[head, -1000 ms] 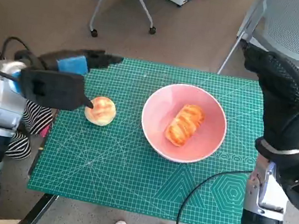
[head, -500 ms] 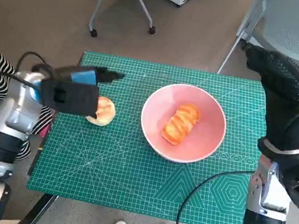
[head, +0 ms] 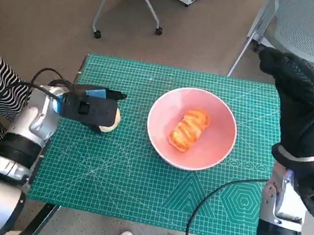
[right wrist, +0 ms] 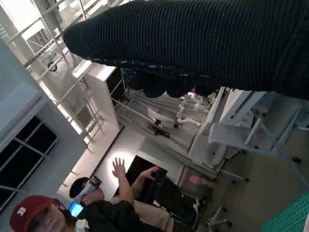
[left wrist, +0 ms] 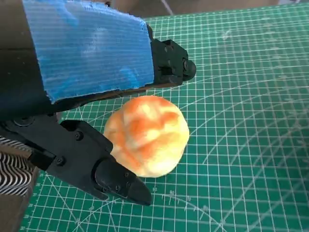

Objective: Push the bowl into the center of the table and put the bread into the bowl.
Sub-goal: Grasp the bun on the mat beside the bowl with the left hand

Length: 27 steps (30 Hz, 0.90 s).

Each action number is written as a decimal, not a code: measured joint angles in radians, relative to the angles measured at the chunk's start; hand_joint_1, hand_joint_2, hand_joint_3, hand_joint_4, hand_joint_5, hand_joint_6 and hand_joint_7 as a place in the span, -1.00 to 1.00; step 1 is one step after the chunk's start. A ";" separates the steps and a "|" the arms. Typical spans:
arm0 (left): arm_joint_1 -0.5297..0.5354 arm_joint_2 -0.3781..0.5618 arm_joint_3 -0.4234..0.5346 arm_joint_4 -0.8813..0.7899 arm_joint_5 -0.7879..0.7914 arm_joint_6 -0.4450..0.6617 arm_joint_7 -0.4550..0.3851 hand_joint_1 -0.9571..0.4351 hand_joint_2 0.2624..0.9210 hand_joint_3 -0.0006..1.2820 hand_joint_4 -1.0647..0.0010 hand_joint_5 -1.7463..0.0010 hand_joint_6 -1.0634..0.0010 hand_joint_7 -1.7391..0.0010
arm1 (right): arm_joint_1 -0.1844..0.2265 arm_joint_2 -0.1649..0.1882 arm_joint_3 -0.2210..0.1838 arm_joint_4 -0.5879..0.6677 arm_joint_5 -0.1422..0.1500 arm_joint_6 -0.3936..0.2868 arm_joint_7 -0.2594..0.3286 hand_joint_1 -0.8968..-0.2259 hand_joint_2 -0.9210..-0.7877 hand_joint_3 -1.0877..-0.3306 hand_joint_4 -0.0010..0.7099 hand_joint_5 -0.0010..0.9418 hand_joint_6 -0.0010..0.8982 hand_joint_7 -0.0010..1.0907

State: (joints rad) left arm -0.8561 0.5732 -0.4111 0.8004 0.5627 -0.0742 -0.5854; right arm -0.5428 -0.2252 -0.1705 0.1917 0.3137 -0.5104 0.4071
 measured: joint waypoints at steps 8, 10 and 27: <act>-0.014 -0.042 -0.044 0.127 0.044 -0.027 0.077 0.18 0.46 -0.97 0.73 0.96 0.41 0.94 | -0.001 -0.001 -0.002 -0.005 0.003 0.011 0.001 -0.25 -1.00 0.26 -0.65 -1.00 -1.00 0.03; -0.021 -0.053 -0.053 0.158 0.061 -0.034 0.115 0.24 0.54 -0.96 0.61 0.96 0.29 0.93 | 0.000 -0.001 -0.003 -0.010 0.005 0.013 0.001 -0.25 -1.00 0.26 -0.65 -1.00 -1.00 0.04; -0.052 -0.061 -0.087 0.272 0.106 -0.136 0.342 0.38 0.95 -0.90 -0.30 -0.42 -0.32 -0.13 | 0.001 -0.001 -0.003 -0.032 0.009 0.025 0.006 -0.26 -1.00 0.26 -0.65 -1.00 -1.00 0.08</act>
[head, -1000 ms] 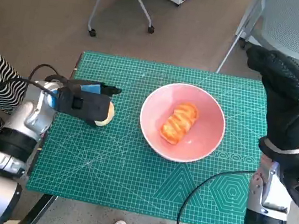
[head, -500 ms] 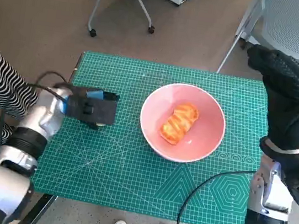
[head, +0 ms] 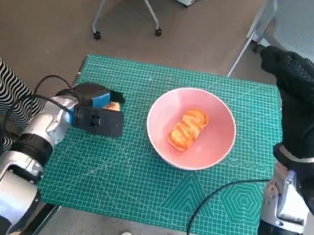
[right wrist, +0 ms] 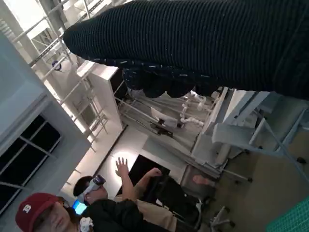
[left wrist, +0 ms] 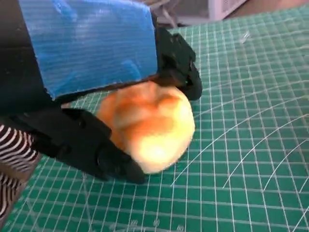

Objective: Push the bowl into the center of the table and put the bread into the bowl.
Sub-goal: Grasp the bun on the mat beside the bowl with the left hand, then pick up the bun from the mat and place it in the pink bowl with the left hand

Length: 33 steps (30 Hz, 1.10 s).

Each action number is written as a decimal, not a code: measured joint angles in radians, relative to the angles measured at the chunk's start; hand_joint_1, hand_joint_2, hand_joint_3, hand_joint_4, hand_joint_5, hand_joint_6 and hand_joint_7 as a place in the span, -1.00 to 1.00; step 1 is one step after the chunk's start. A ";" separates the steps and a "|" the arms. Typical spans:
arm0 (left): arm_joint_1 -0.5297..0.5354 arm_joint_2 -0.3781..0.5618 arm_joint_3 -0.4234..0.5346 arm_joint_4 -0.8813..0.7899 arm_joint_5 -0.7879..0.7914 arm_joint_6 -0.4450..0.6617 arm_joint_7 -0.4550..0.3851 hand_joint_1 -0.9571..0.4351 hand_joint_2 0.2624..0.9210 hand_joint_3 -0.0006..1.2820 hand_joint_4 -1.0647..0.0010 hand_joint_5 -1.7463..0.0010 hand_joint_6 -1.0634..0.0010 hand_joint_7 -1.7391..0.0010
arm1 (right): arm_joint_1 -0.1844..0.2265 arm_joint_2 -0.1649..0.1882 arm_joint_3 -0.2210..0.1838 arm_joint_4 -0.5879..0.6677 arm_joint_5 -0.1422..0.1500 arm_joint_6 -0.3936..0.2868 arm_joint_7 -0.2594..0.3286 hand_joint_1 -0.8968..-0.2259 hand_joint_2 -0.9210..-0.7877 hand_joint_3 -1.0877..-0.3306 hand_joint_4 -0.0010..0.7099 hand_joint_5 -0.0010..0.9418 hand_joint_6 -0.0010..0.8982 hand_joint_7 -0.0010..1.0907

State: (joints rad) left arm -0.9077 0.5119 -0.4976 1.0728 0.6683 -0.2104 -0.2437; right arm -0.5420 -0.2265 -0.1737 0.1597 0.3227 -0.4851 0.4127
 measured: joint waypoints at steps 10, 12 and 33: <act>-0.003 0.038 0.031 -0.043 -0.021 -0.035 -0.027 0.38 0.95 -0.91 -0.32 -0.48 -0.38 -0.05 | 0.000 0.000 -0.001 0.000 0.006 0.002 0.004 -0.26 -1.00 0.26 -0.65 -1.00 -1.00 0.09; 0.002 0.050 0.049 -0.076 -0.041 -0.037 -0.037 0.38 0.95 -0.91 -0.33 -0.47 -0.37 -0.06 | 0.000 0.000 -0.001 0.001 0.006 0.002 0.005 -0.26 -1.00 0.26 -0.65 -1.00 -1.00 0.09; 0.058 0.071 0.322 -0.804 -0.254 0.088 -0.091 0.38 0.94 -0.94 -0.51 -0.16 -0.25 -0.34 | -0.019 -0.004 -0.004 0.020 0.008 0.000 0.011 -0.27 -1.00 0.26 -0.65 -1.00 -1.00 0.08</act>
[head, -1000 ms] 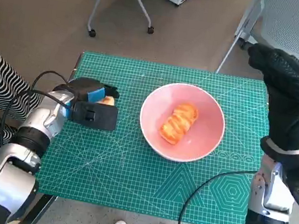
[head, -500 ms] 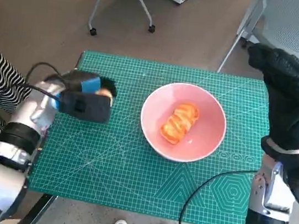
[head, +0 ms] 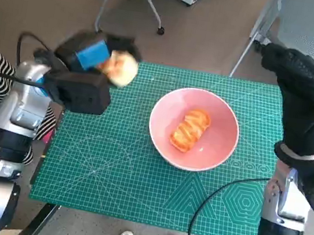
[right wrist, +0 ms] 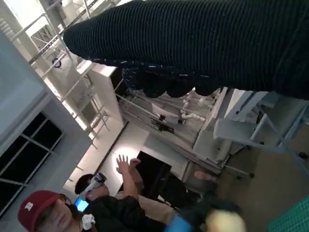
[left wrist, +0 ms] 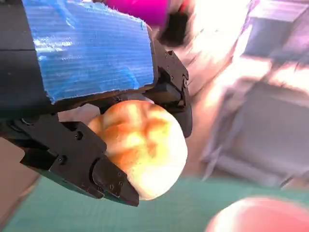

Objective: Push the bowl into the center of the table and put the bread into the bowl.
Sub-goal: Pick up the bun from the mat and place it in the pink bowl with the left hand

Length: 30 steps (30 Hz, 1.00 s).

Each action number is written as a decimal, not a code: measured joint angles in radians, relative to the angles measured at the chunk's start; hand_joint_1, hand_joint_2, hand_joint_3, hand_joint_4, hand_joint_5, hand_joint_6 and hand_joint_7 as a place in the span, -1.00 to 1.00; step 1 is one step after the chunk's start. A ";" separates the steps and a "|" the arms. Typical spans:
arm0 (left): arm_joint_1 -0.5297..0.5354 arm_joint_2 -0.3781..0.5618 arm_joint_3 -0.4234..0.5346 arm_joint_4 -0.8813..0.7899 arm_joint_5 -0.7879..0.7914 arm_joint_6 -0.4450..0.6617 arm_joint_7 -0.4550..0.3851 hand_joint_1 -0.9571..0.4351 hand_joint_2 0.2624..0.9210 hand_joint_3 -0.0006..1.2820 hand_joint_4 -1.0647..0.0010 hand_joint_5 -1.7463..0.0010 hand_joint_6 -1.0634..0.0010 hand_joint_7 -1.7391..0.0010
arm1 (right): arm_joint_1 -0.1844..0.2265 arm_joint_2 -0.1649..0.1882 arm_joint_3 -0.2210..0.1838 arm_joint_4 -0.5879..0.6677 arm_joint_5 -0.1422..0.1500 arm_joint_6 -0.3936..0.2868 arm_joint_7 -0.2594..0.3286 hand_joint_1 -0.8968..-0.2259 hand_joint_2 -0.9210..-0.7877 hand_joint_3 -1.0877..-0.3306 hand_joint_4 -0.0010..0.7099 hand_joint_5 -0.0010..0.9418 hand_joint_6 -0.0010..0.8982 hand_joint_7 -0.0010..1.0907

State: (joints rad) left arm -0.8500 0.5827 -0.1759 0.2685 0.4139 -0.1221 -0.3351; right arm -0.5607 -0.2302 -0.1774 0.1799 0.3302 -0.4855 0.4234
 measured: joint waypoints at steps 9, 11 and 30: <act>-0.002 -0.115 -0.022 -0.176 -0.016 0.055 -0.002 0.38 0.93 -0.95 -0.55 -0.14 -0.26 -0.32 | -0.002 -0.002 -0.001 0.007 -0.003 -0.009 0.003 -0.26 -1.00 0.24 -0.65 -1.00 -1.00 0.06; -0.007 -0.137 -0.038 -0.181 -0.016 0.055 -0.007 0.38 0.92 -0.95 -0.56 -0.15 -0.26 -0.30 | -0.003 -0.002 -0.001 0.010 -0.003 -0.009 0.003 -0.26 -1.00 0.23 -0.65 -1.00 -1.00 0.06; -0.094 -0.276 -0.220 0.118 0.055 -0.061 -0.047 0.38 1.00 -0.90 -0.36 -0.35 -0.14 -0.32 | -0.001 -0.007 -0.007 0.009 -0.013 -0.018 0.002 -0.26 -1.00 0.22 -0.64 -0.99 -1.00 0.09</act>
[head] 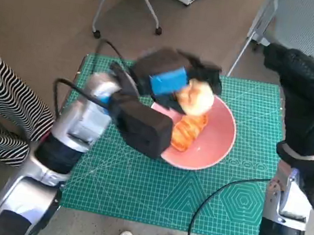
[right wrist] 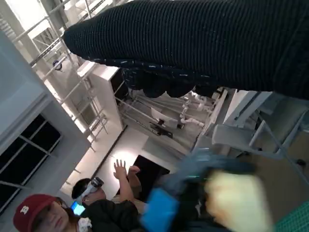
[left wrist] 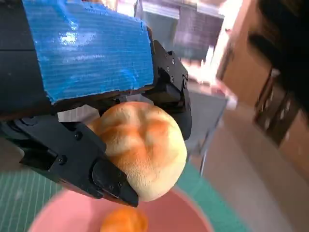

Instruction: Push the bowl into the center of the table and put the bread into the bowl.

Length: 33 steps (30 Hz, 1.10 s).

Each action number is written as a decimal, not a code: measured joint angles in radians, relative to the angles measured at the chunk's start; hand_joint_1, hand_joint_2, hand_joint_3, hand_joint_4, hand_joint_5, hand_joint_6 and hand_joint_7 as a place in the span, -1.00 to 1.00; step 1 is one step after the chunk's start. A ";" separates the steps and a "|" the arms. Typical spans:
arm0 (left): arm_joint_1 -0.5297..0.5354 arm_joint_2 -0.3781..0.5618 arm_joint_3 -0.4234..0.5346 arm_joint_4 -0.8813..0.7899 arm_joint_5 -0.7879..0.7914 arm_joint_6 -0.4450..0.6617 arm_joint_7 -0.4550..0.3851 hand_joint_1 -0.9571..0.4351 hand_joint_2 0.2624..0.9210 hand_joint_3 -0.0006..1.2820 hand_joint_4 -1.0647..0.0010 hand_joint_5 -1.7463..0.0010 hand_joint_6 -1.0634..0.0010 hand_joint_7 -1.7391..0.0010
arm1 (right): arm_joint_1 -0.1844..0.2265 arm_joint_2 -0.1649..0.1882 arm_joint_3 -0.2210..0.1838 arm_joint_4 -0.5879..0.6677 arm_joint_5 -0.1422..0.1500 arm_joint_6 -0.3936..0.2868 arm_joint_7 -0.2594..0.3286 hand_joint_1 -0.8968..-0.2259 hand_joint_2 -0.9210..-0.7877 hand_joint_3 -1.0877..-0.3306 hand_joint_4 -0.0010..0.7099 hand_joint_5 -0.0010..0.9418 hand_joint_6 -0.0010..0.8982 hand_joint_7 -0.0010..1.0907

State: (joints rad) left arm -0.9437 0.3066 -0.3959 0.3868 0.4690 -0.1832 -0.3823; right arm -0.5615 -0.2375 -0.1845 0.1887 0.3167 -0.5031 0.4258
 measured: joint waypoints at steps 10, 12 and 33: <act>-0.017 -0.040 -0.053 0.165 0.007 -0.017 -0.065 0.18 0.62 -0.73 0.56 0.62 0.68 0.30 | 0.008 0.001 0.000 -0.013 -0.007 -0.001 -0.007 -0.28 -1.00 0.22 -0.64 -0.99 -1.00 0.11; -0.017 -0.040 -0.062 0.165 0.010 0.013 -0.098 0.09 0.61 -0.78 0.65 0.80 0.76 0.44 | 0.009 0.002 0.000 -0.016 -0.007 -0.001 -0.009 -0.28 -1.00 0.22 -0.64 -0.99 -1.00 0.12; -0.005 0.014 -0.029 0.047 -0.007 0.033 -0.204 -0.84 1.00 -0.66 0.98 1.00 0.99 0.63 | 0.019 0.005 0.001 -0.034 -0.006 0.007 -0.028 -0.27 -1.00 0.22 -0.67 -1.00 -1.00 0.12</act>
State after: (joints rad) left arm -0.9482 0.3211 -0.4246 0.4335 0.4616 -0.1503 -0.5861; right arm -0.5427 -0.2325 -0.1833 0.1546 0.3105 -0.4962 0.3978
